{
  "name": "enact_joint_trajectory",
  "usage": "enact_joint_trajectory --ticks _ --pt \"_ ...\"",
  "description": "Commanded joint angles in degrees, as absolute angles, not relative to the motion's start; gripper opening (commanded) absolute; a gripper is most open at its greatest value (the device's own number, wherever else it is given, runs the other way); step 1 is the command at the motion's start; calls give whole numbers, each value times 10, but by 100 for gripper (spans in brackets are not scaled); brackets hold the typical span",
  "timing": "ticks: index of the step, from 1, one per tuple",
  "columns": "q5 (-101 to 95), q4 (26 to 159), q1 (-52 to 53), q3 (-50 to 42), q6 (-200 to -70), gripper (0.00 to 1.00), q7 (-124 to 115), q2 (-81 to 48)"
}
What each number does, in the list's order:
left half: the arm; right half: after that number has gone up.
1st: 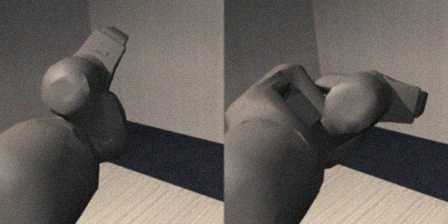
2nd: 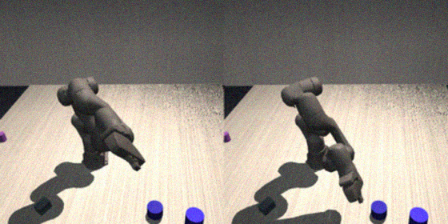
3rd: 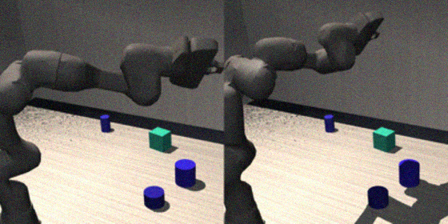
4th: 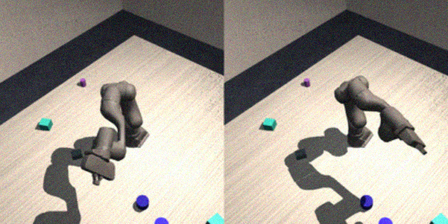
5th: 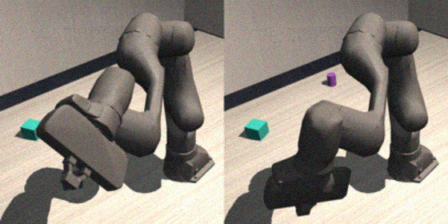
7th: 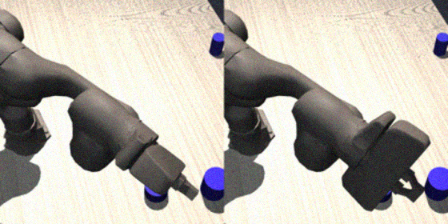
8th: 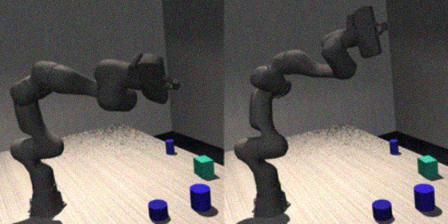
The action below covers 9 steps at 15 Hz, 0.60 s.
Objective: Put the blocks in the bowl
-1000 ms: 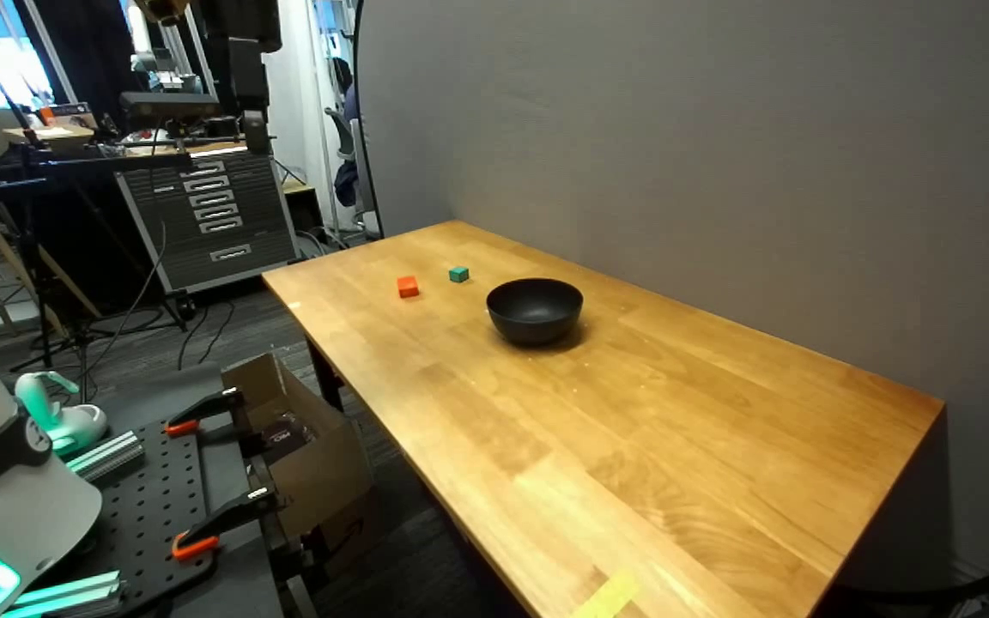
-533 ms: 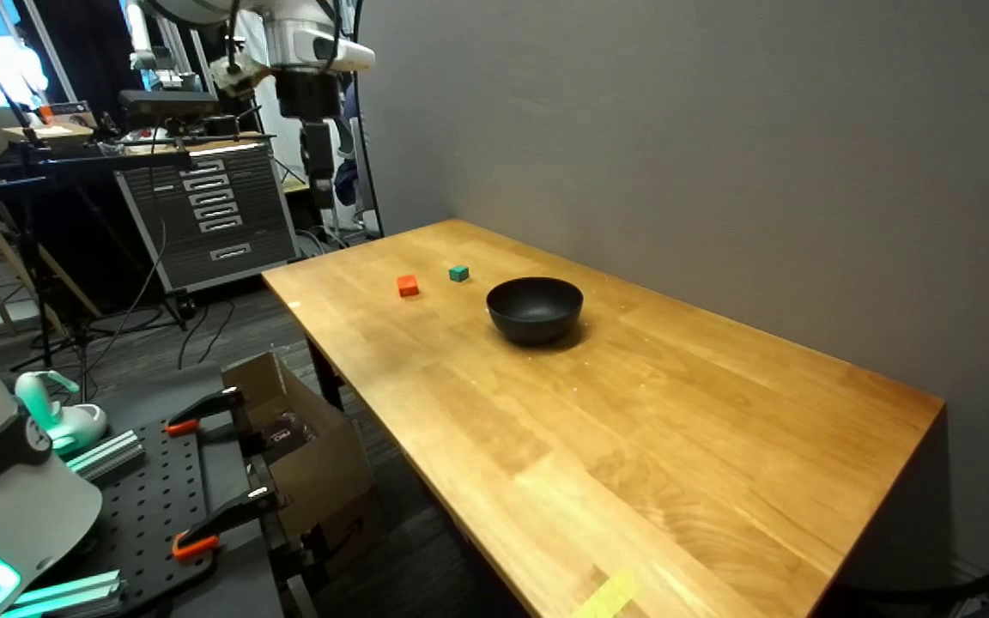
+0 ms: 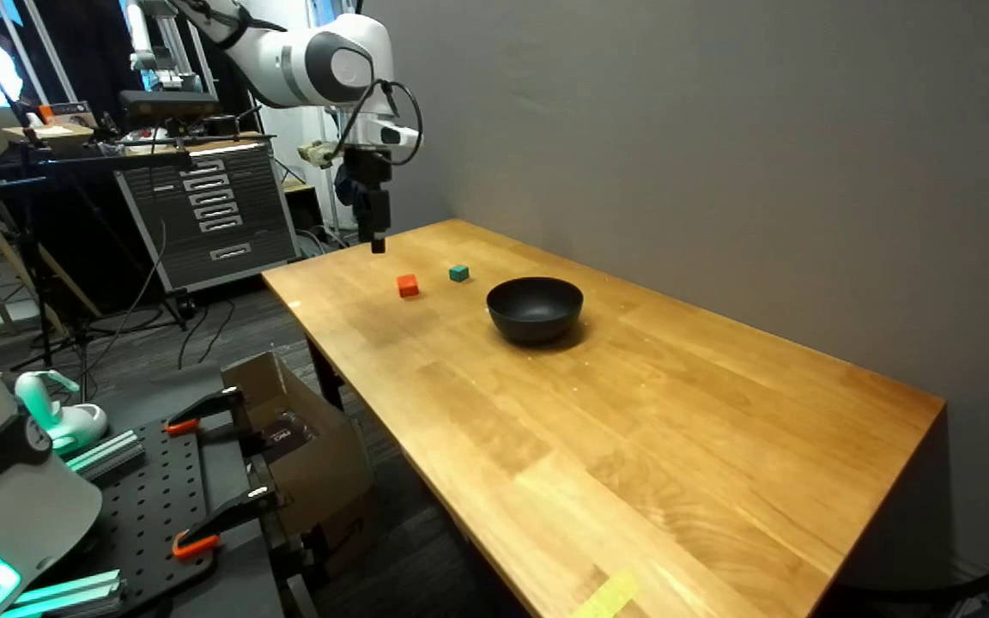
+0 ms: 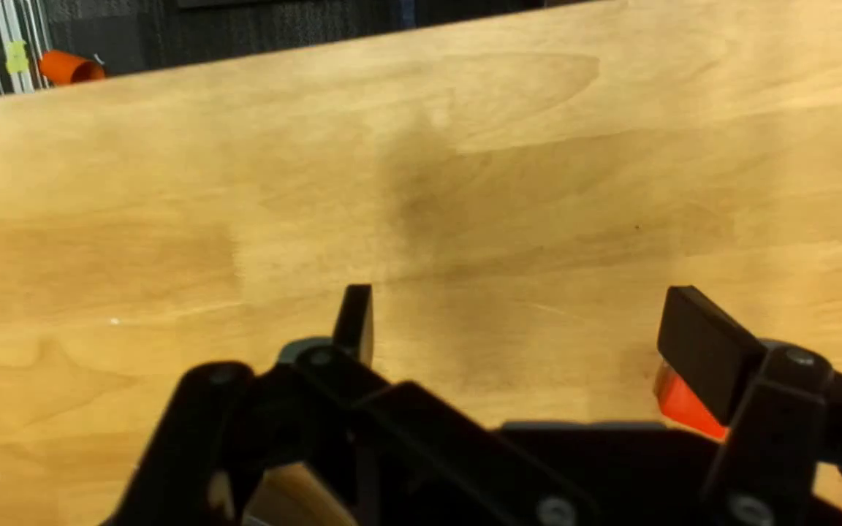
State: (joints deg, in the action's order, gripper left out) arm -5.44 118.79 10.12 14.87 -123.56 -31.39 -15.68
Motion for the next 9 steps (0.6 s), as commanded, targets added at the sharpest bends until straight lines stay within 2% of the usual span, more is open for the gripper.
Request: enact_joint_trajectory --ticks 1,9 --pt "-75 1044 156 106 -1243 100 -343 -287" --pt "-33 826 211 61 -1234 100 -334 -469"
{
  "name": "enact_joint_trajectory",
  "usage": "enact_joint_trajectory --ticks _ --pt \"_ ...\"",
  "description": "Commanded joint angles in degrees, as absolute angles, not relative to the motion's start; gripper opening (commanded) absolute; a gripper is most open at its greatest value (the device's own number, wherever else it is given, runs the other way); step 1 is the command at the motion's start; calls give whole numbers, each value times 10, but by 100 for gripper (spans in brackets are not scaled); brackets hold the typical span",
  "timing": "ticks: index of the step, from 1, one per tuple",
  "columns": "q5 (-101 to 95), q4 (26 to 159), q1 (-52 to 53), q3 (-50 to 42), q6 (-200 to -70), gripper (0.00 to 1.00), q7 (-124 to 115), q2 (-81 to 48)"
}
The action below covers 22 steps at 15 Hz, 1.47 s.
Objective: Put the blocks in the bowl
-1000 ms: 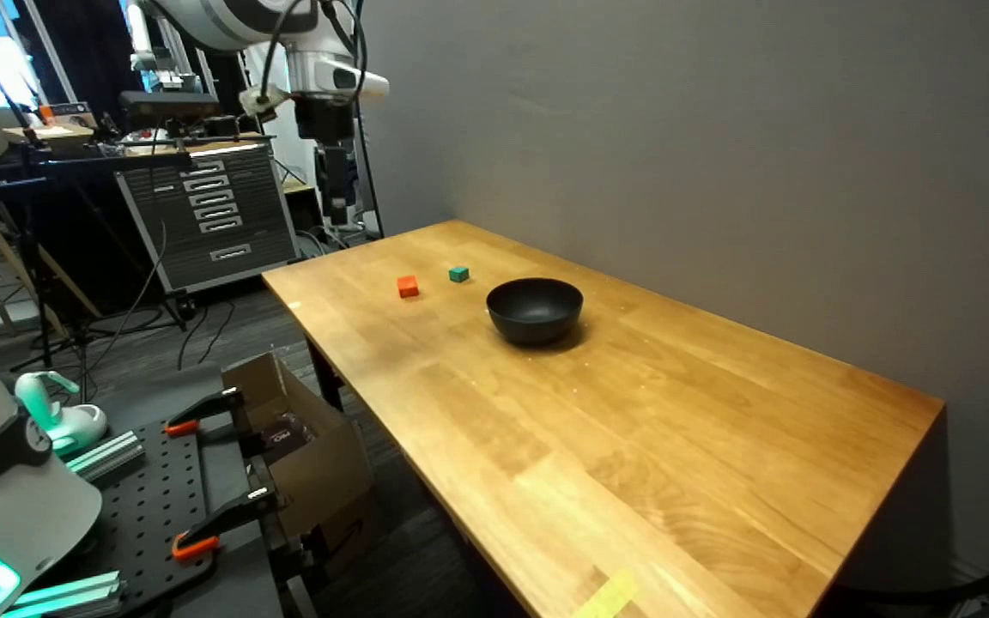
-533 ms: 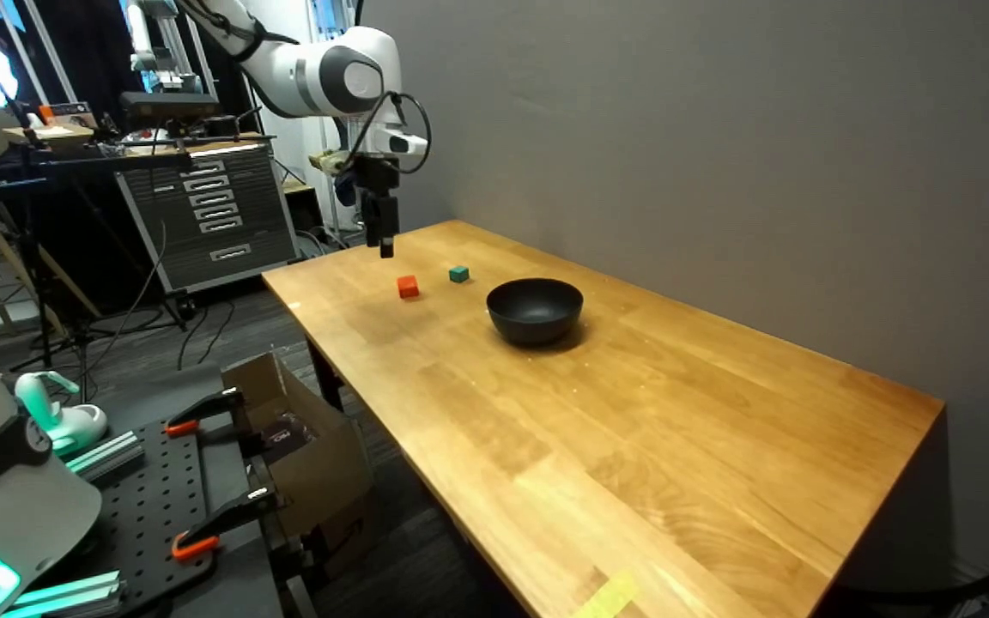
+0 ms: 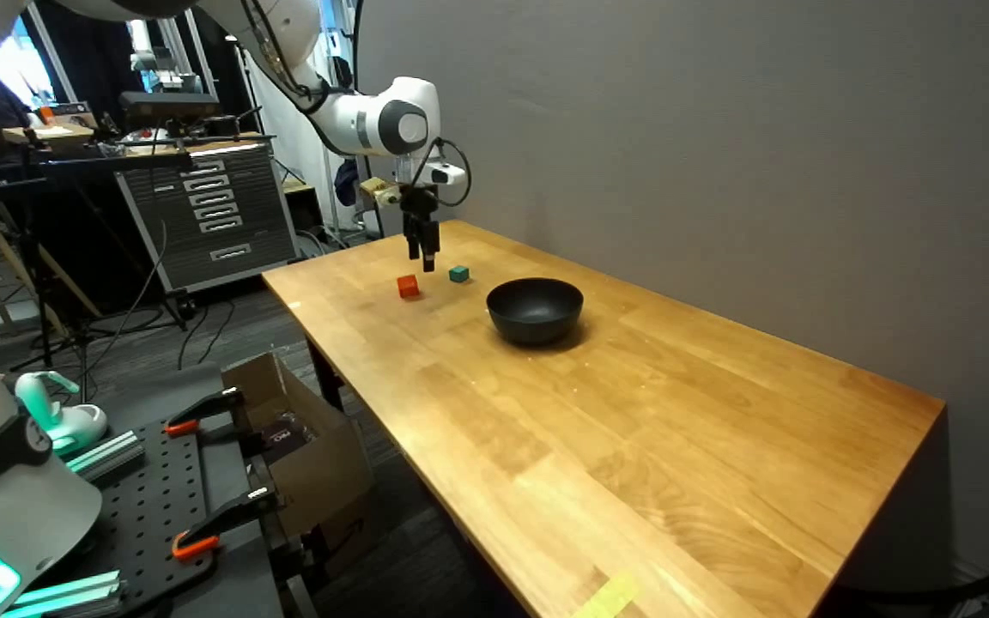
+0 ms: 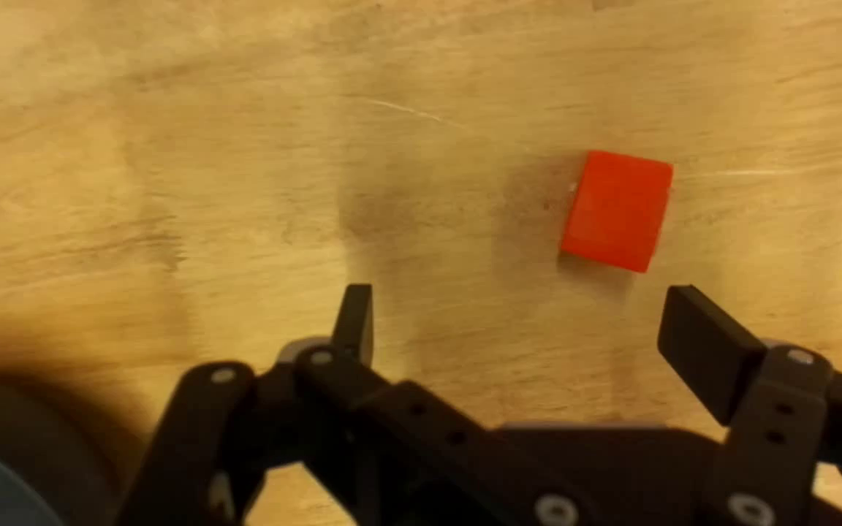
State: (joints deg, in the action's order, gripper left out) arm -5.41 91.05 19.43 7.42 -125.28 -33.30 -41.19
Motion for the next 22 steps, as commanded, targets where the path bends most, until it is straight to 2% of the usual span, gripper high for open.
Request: enact_joint_trajectory --ticks 1,13,14,15,18,22 --pt "-25 814 213 60 -1234 100 -336 -482" --pt "4 804 241 43 -1240 100 -397 -518" --pt "-1 806 245 40 -1239 75 -403 -517" --pt "-2 809 246 39 -1240 75 -407 -516" --pt "0 816 245 40 -1238 49 -413 -512" --pt "-8 841 243 30 -1228 20 -424 -482"
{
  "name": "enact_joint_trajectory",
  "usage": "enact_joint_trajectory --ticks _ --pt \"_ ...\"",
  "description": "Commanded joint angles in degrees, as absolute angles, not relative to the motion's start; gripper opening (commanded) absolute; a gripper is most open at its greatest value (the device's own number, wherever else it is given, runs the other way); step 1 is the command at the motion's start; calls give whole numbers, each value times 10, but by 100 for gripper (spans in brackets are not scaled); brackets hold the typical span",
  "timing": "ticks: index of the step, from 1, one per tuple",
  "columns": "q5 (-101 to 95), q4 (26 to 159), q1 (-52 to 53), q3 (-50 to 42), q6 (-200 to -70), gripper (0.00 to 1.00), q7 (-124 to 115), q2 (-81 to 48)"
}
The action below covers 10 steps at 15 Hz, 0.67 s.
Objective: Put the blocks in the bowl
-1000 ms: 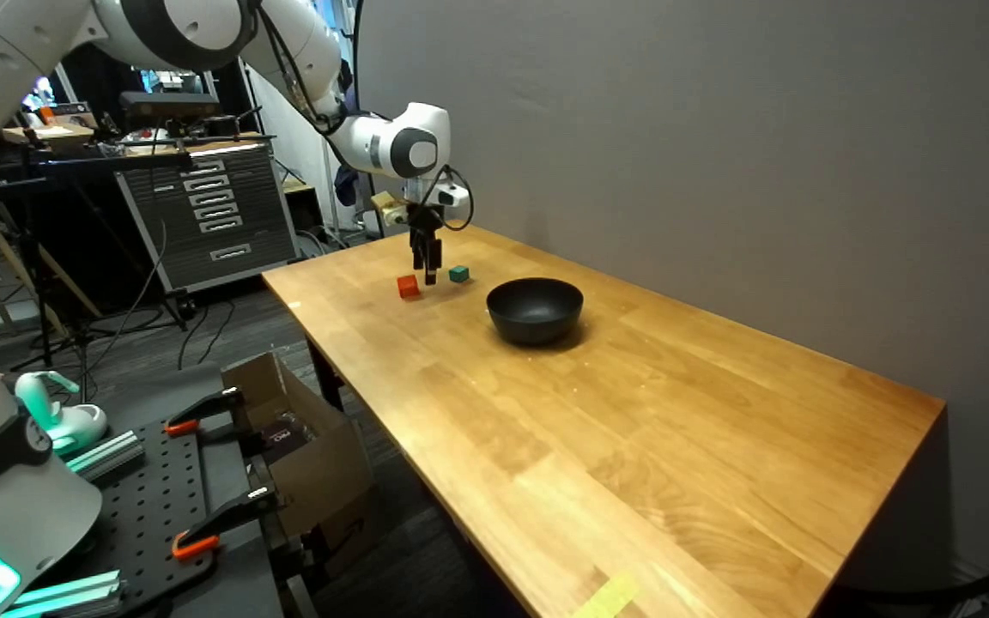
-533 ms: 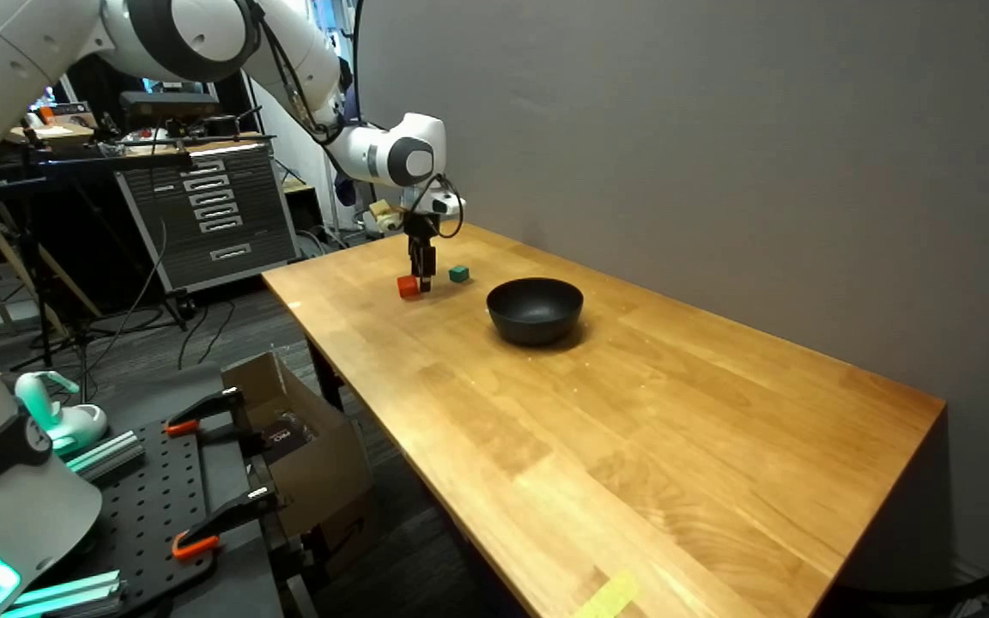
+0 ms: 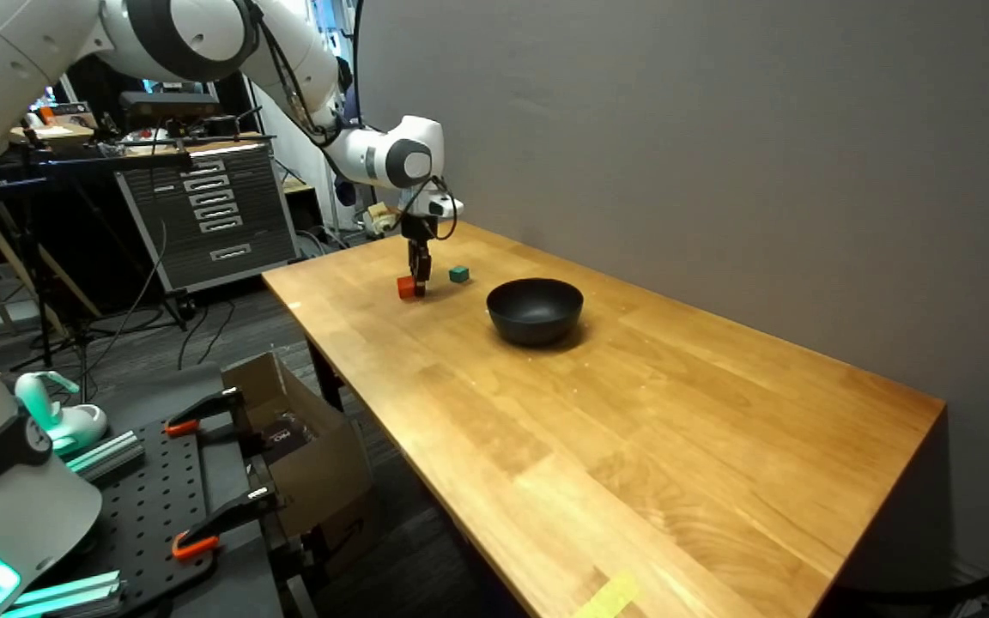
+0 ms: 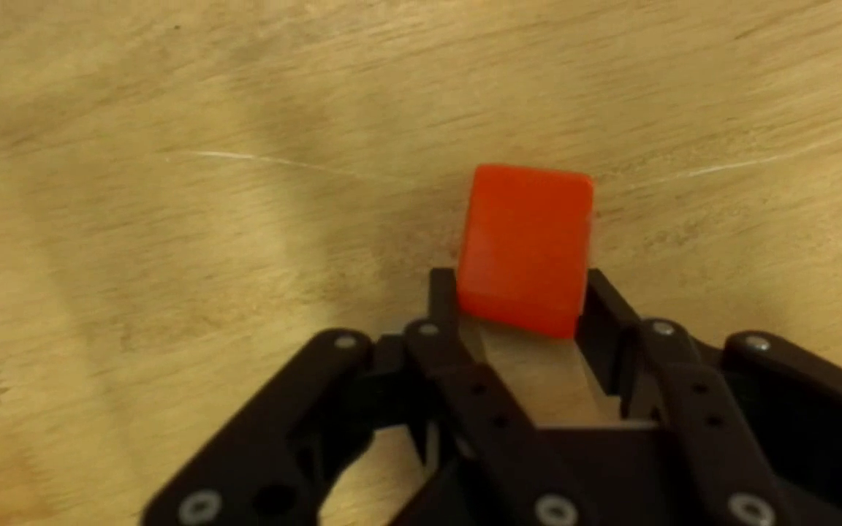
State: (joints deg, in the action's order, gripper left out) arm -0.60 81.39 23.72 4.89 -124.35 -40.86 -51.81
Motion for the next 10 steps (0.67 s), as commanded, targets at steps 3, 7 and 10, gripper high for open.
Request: enact_joint_trajectory --ticks 3,7,10 --pt "-30 864 239 6 -1209 12 -428 -438" --pt "-122 867 250 -50 -1172 12 -451 -388" --pt "-193 853 243 -72 -1152 12 -469 -378"
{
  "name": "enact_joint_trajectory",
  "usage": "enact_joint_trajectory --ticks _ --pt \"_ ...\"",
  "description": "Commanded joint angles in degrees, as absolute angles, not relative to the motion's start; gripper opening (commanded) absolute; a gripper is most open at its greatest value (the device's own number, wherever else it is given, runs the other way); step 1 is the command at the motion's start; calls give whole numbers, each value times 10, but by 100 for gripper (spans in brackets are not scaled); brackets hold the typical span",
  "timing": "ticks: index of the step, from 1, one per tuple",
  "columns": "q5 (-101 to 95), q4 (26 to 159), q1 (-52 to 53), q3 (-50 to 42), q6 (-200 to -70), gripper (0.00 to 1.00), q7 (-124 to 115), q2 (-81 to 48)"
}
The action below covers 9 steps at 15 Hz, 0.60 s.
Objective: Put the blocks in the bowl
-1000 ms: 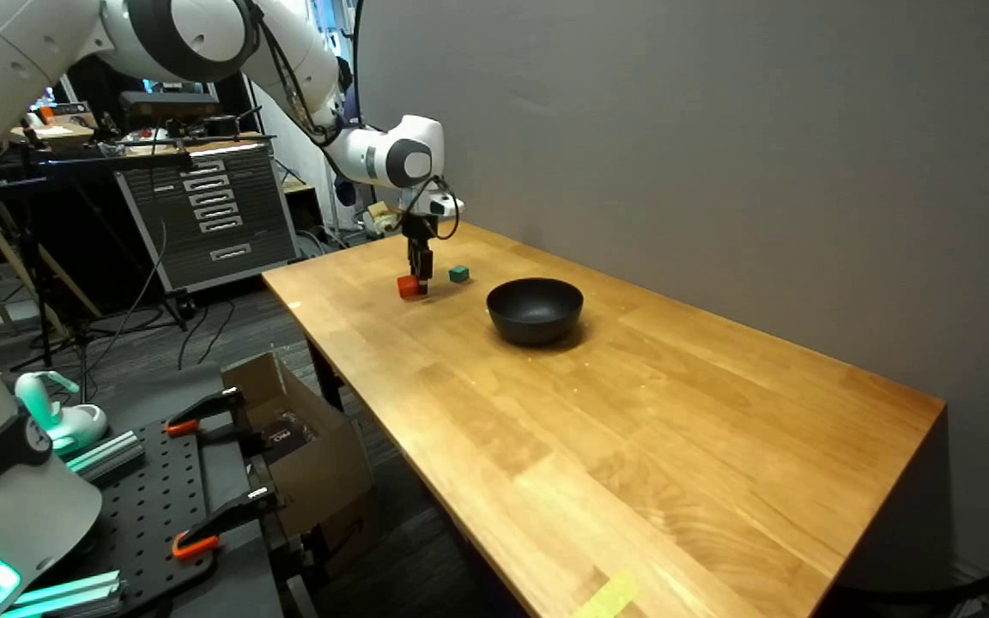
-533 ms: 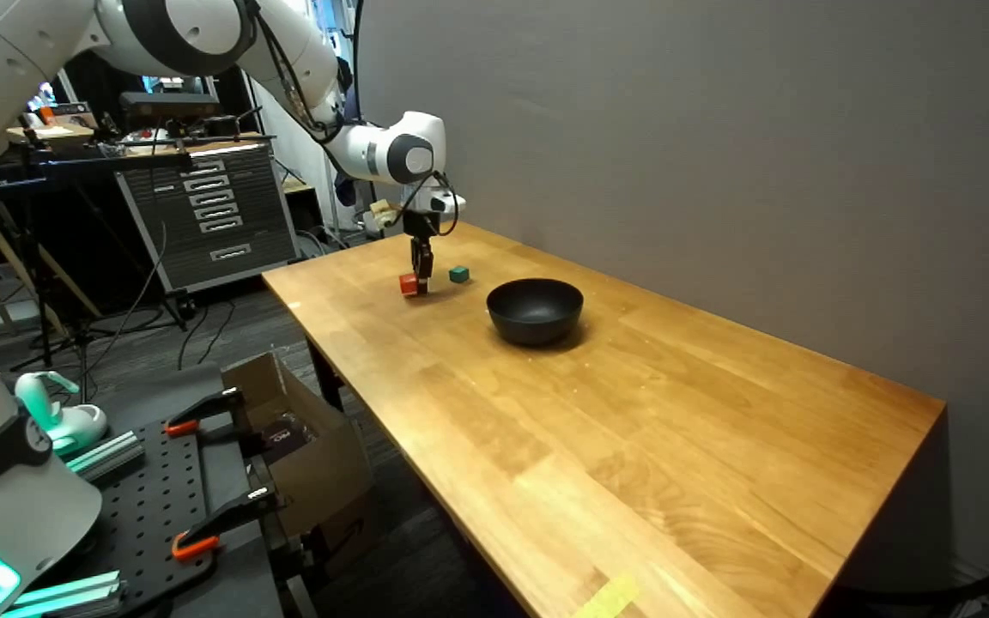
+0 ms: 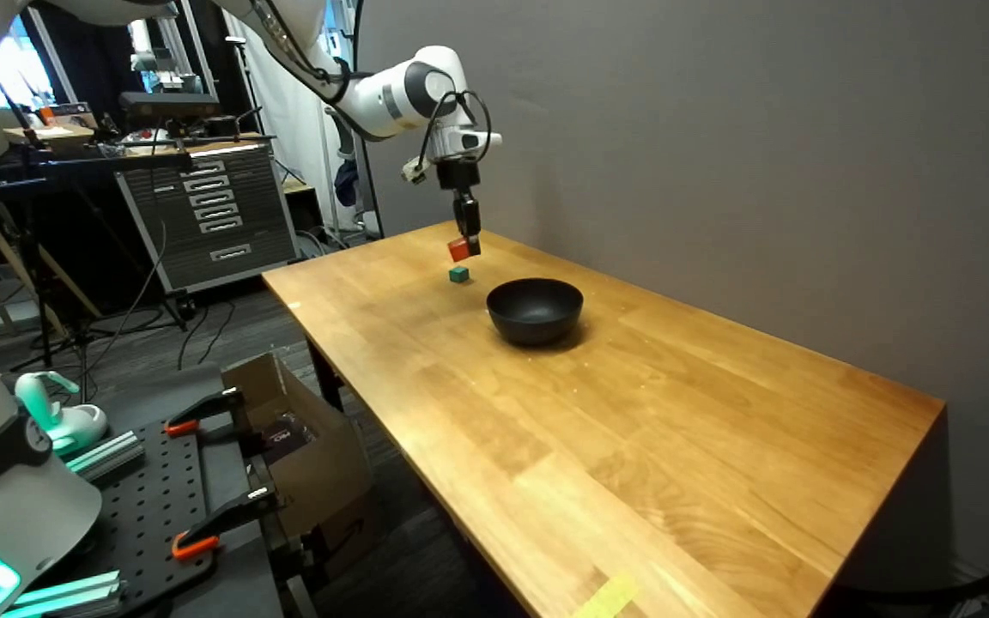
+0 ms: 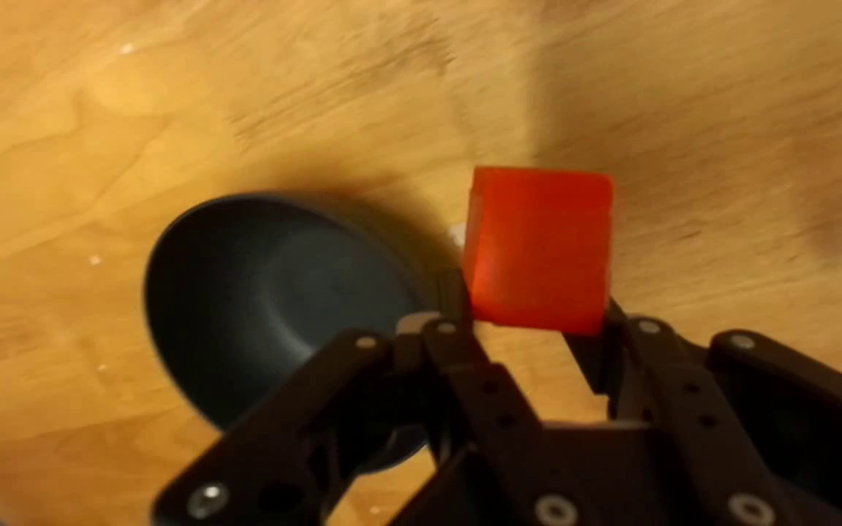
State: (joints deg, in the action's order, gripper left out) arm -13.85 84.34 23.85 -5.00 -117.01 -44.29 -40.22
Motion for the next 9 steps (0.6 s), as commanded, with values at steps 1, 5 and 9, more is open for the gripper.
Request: enact_joint_trajectory --ticks 1,5,9 --pt "-207 850 237 -74 -1150 12 -472 -379" --pt "-229 840 209 -76 -1158 69 -473 -397" --pt "-170 841 172 -30 -1189 99 -426 -407"
